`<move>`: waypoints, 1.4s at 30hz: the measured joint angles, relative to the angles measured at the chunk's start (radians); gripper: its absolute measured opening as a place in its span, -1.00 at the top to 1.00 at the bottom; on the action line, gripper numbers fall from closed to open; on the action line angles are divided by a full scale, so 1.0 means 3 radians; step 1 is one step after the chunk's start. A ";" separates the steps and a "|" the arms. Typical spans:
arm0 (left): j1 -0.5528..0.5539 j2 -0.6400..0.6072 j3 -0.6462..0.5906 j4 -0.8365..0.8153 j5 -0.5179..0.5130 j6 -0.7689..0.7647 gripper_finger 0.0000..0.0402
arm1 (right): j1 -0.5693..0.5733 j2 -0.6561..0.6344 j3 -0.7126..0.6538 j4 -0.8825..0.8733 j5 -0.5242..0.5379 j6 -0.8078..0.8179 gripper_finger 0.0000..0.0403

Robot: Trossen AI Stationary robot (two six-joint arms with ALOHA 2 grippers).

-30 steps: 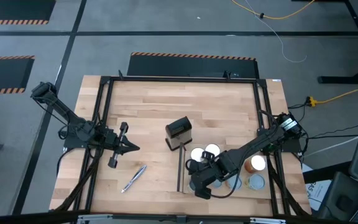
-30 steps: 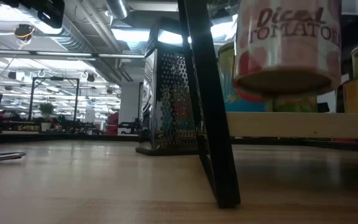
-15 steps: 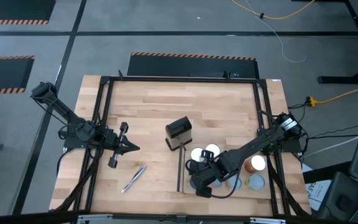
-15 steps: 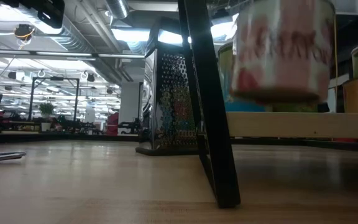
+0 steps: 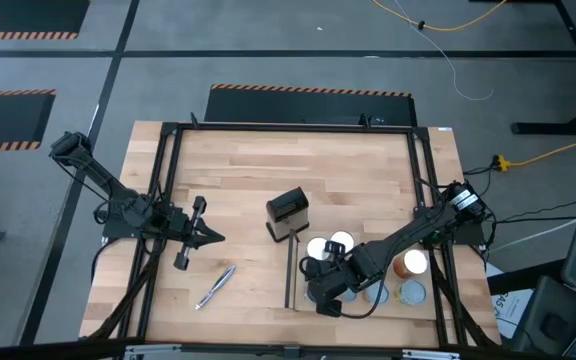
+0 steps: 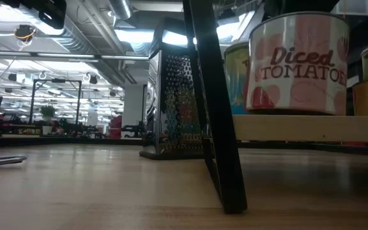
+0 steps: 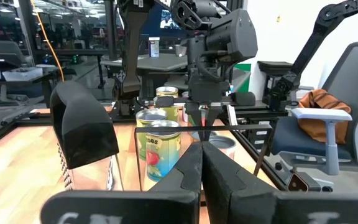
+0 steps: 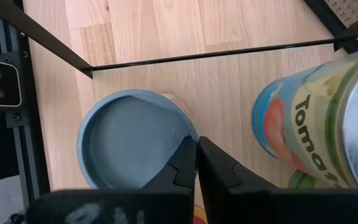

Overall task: Pick and place cans onto a shelf
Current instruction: Adjust the canned goods on the shelf, then return to Home Position

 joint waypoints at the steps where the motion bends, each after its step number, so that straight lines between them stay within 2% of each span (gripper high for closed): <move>1: 0.0000 0.0000 0.0000 0.0000 0.0000 0.0000 1.00 | -0.0001 0.0000 0.0000 0.0000 0.0000 0.0000 0.95; 13: 0.0000 0.0000 0.0000 0.0000 0.0000 -0.0001 1.00 | -0.0001 0.0000 0.0000 -0.0003 0.0001 -0.0005 0.79; 29: 0.0000 0.0000 0.0000 0.0000 0.0000 -0.0001 1.00 | -0.0006 0.0000 0.0020 -0.0024 -0.0079 0.0068 0.77; 35: -0.0001 0.0000 0.0000 0.0000 0.0000 -0.0003 1.00 | -0.0004 0.0000 0.0285 -0.0143 -0.0262 -0.0087 0.77; 39: -0.0001 0.0001 0.0000 0.0000 0.0000 -0.0003 1.00 | -0.0001 0.0000 0.0570 -0.0488 -0.0260 -0.0095 0.77; 42: 0.0000 0.0001 0.0000 0.0000 0.0032 -0.0003 1.00 | -0.0001 0.0000 0.0777 -0.0817 -0.0115 -0.0098 0.77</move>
